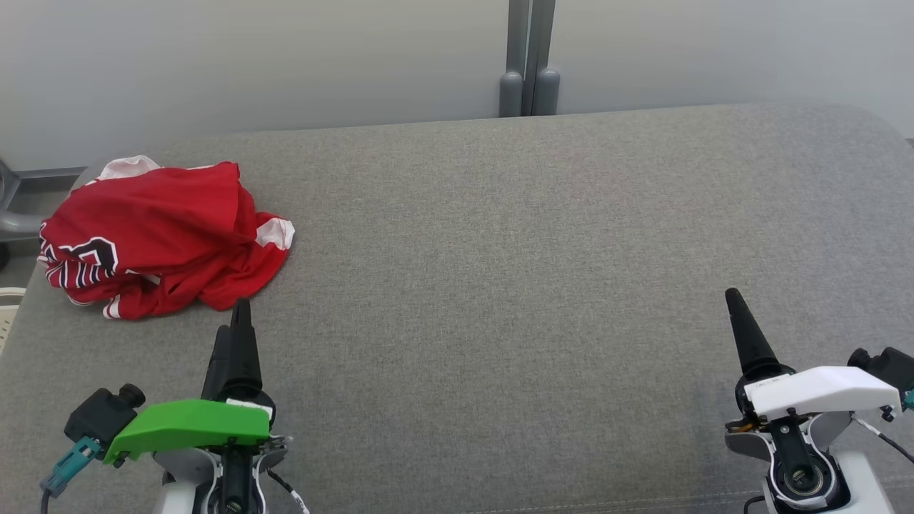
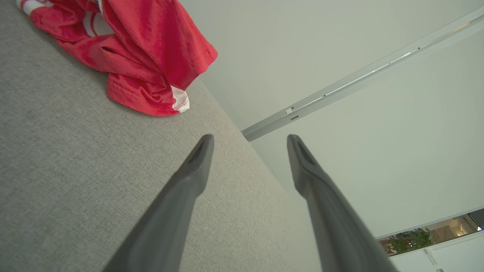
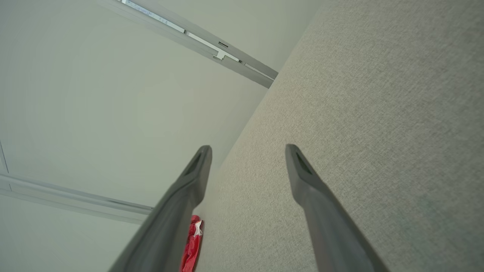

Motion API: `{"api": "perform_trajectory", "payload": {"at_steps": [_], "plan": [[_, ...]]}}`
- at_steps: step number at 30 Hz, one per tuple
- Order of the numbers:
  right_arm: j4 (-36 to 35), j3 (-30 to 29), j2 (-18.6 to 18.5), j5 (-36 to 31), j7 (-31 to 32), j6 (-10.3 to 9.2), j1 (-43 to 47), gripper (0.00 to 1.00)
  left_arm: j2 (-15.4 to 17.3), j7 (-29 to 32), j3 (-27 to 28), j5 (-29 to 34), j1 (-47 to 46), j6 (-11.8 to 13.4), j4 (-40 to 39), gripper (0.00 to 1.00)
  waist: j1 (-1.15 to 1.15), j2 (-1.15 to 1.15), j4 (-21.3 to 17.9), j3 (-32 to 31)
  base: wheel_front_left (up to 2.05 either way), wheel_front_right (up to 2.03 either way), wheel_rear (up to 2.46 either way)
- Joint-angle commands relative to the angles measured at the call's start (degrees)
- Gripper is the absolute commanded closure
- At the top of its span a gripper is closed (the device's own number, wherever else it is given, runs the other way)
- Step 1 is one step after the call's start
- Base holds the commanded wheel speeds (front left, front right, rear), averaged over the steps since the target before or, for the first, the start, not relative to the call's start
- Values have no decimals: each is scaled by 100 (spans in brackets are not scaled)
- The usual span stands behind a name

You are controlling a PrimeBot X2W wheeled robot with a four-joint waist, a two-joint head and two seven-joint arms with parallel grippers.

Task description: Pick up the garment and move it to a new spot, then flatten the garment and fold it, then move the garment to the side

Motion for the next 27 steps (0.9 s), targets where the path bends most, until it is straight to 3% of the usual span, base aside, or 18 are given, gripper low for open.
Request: {"api": "perform_trajectory", "payload": {"at_steps": [1,12,27], "plan": [[-141,76,-47,-339,-92,3,-42,0,26,-54,-37,382,-30,75,-143,0,-1,0,1,-2,0,0,0],[-283,353,-58,-1852,-383,3,4,0,51,-203,-354,2103,1,419,-134,0,-1,0,4,-6,0,0,0],[-172,395,-68,-3517,-734,3,42,0,207,-377,-619,3456,-59,885,86,0,-1,0,20,-22,0,0,0]]}}
